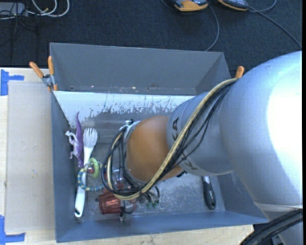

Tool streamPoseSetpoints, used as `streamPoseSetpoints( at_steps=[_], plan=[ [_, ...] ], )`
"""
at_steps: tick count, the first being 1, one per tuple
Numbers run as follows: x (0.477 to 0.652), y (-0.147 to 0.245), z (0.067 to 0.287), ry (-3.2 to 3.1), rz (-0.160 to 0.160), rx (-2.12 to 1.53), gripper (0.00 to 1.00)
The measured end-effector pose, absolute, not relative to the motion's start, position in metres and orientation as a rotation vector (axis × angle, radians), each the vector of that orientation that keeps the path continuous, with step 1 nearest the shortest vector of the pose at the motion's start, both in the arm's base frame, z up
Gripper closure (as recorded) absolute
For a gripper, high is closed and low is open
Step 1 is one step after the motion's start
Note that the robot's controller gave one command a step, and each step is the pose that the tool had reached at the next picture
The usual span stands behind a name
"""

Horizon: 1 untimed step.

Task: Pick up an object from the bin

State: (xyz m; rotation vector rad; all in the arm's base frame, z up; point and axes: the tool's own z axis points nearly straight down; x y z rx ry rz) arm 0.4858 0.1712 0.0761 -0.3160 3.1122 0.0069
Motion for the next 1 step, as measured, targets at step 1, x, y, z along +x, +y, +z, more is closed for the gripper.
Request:
streamPoseSetpoints(
  at_steps=[1],
  plan=[
    [0.4858,0.1712,0.0761,3.112,0.007,-0.316,1.00]
  ],
)
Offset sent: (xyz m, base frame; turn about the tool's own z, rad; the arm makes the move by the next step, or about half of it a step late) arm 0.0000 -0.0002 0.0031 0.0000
